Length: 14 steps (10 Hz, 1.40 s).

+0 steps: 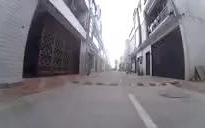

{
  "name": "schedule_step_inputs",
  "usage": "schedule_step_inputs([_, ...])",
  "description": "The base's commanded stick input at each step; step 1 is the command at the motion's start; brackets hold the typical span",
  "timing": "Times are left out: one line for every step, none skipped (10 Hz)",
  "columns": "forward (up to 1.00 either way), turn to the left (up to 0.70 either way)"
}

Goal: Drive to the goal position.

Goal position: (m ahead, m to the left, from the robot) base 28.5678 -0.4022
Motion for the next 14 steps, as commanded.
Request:
schedule_step_inputs([0.85, 0.19])
schedule_step_inputs([0.85, 0.01])
schedule_step_inputs([0.85, 0.00])
schedule_step_inputs([0.85, 0.00])
schedule_step_inputs([0.85, 0.00])
schedule_step_inputs([0.85, 0.00])
schedule_step_inputs([0.85, 0.00])
schedule_step_inputs([0.85, 0.00])
schedule_step_inputs([0.85, 0.00])
schedule_step_inputs([0.85, 0.00])
schedule_step_inputs([0.85, 0.00])
schedule_step_inputs([0.85, 0.00])
schedule_step_inputs([0.85, 0.00])
schedule_step_inputs([0.85, 0.00])
